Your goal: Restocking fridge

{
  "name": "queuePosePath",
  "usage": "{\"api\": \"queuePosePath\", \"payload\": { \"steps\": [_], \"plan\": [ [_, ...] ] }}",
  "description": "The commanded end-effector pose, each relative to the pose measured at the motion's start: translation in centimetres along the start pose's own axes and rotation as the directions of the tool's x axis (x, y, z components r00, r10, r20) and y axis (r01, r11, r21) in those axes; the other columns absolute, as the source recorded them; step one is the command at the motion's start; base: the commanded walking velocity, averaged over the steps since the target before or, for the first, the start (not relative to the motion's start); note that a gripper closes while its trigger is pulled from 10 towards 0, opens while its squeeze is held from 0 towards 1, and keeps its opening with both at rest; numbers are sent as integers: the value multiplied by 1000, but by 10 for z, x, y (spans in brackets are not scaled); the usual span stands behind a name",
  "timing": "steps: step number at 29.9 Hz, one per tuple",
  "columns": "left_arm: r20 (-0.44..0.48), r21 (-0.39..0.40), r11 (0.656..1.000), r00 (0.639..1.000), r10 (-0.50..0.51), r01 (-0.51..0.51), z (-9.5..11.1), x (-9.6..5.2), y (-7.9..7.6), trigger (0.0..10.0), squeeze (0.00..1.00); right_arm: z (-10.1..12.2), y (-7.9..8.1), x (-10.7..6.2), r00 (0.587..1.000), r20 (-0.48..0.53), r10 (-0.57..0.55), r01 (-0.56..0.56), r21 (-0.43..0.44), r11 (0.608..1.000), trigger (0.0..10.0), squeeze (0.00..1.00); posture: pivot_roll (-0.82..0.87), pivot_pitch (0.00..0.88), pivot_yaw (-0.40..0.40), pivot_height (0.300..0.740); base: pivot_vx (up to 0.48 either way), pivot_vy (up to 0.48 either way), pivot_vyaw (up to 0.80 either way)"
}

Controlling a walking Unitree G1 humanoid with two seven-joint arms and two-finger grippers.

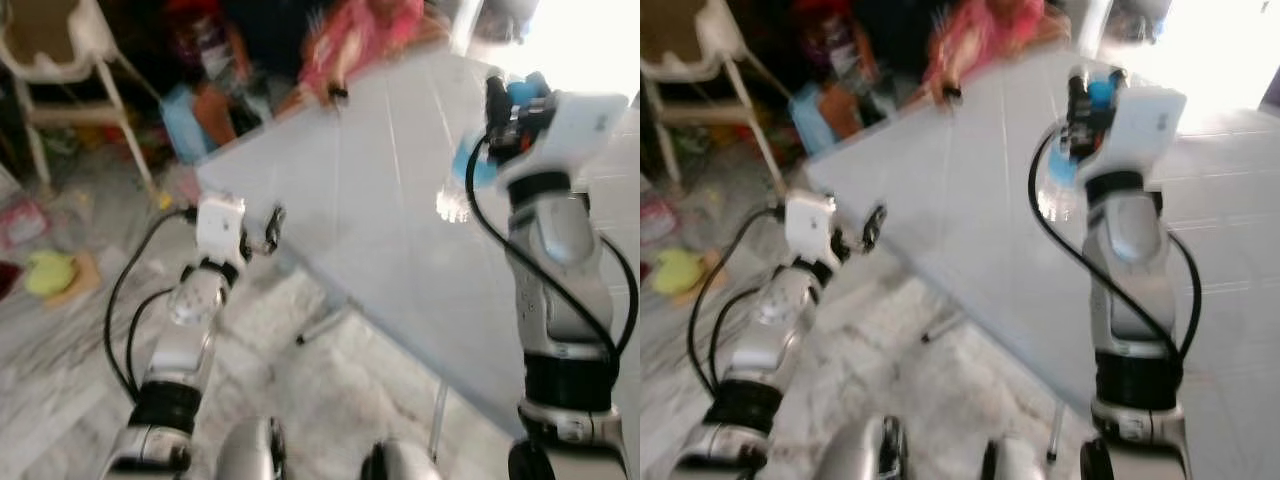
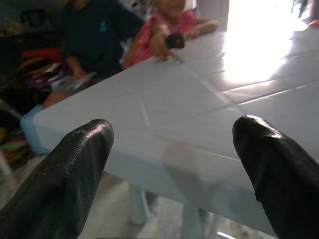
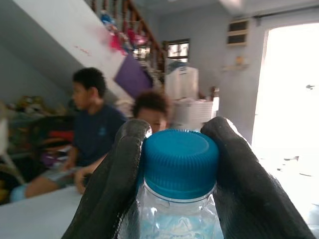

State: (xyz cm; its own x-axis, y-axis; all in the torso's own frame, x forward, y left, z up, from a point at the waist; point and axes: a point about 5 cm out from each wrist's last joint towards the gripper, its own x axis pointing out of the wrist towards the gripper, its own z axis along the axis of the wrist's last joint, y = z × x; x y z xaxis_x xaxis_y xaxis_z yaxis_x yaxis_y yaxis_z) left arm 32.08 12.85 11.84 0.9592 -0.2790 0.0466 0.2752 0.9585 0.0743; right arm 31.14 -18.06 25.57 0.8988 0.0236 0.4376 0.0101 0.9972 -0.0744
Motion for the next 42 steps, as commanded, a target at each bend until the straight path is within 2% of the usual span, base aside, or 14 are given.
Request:
{"api": "queuePosePath", "payload": {
  "steps": [1, 14, 19, 22, 26, 29, 31, 35, 42],
  "plan": [
    [4, 14, 1000, 1000, 19, -19, 0, 0, 5, 10000, 0, 13, 7, 3, 999, 48, 20, -21, 7, 1000, 10000, 0, -70, 0, 21, 740, -315, 0, 0],
    [1, 27, 999, 1000, 29, -29, -3, 0, 9, 10000, 0, 10, 16, 1, 997, 50, 53, -53, 2, 999, 10000, 0, -63, 0, 22, 740, -314, 0, 0],
    [3, 30, 999, 999, 36, -36, -4, 0, 10, 10000, 0, 10, 24, 0, 994, 51, 95, -95, 11, 995, 10000, 0, -56, 0, 14, 740, -308, 0, 0],
    [1, 32, 999, 999, 38, -38, -6, -2, 10, 10000, 0, 8, 30, -2, 991, 51, 120, -121, 10, 993, 10000, 0, -54, 0, 15, 740, -292, 0, 727],
    [-4, 34, 999, 999, 38, -38, -8, -4, 10, 10000, 0, 1, 35, -8, 991, 28, 130, -131, 20, 991, 10000, 0, -51, 0, 16, 740, -292, 0, 800],
    [-8, 41, 998, 999, 44, -44, -11, -7, 12, 10000, 0, -17, 36, -21, 992, -29, 122, -121, 31, 992, 10000, 0, -51, 0, 18, 740, -82, 0, 800],
    [-8, 41, 998, 999, 47, -46, -13, -8, 13, 10000, 0, -21, 36, -25, 992, -41, 121, -120, 30, 992, 10000, 0, -51, 0, 18, 740, 0, 0, 800],
    [-28, 54, 995, 996, 90, -89, -23, -17, 17, 10000, 0, -36, 37, -39, 987, -100, 130, -128, 24, 992, 10000, 0, -55, 0, 25, 740, 0, 0, 800],
    [-51, 71, 986, 987, 155, -151, -30, -25, 23, 10000, 0, -43, 44, -49, 980, -130, 150, -145, 44, 988, 10000, 0, -46, 0, 22, 740, 0, 0, 800]
  ]
}}
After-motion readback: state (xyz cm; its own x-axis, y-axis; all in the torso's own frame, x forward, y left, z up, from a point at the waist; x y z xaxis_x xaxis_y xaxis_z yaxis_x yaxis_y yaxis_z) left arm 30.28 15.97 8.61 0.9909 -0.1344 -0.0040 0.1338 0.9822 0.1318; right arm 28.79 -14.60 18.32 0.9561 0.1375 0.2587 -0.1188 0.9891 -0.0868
